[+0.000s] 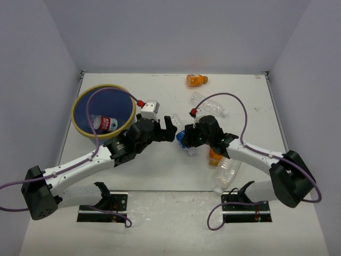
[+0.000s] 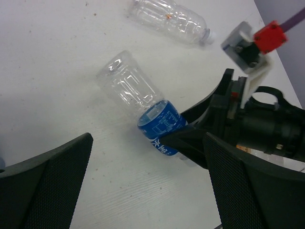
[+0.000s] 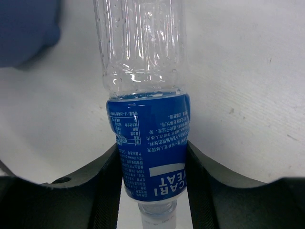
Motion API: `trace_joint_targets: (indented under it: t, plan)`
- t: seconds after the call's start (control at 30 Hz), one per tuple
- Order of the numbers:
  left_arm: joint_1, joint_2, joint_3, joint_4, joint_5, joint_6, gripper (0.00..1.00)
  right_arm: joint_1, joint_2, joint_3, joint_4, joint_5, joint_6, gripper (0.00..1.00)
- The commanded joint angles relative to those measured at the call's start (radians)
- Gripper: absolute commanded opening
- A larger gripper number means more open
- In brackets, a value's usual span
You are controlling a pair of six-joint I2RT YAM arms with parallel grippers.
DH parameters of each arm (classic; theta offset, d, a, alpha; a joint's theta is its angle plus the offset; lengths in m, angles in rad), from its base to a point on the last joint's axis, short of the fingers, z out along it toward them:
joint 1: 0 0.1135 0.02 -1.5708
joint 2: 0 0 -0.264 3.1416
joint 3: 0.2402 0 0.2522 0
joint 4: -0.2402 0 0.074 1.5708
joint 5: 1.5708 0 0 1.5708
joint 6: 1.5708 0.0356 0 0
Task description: Put the plastic bottles in the bin
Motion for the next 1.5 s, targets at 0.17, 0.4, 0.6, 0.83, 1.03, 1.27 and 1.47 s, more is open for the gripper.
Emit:
trace_joint_targets:
  t: [0.17,0.4,0.6,0.83,1.03,1.27,1.47]
  plan:
    - [0.001,0.01,0.007,0.074,0.003,-0.05,1.0,0.003,-0.257,-0.088,0.185,-0.225,-0.026,0.27]
    - [0.001,0.01,-0.004,0.124,0.036,-0.061,1.0,0.006,-0.354,-0.145,0.271,-0.418,-0.023,0.26]
    - [0.001,0.01,-0.007,0.171,0.048,-0.061,1.0,0.007,-0.396,-0.16,0.295,-0.459,-0.021,0.26]
    - [0.001,0.004,-0.008,0.171,0.061,-0.057,0.97,0.007,-0.427,-0.177,0.307,-0.471,-0.019,0.25]
    - [0.001,-0.006,-0.008,0.184,0.081,-0.044,0.54,0.007,-0.43,-0.174,0.306,-0.469,-0.015,0.3]
    - [0.001,-0.026,-0.008,0.183,0.054,-0.029,0.1,0.008,-0.431,-0.171,0.297,-0.468,-0.015,0.59]
    - [0.002,-0.069,0.121,0.05,-0.172,0.07,0.0,0.008,-0.432,-0.143,0.229,-0.382,-0.014,0.99]
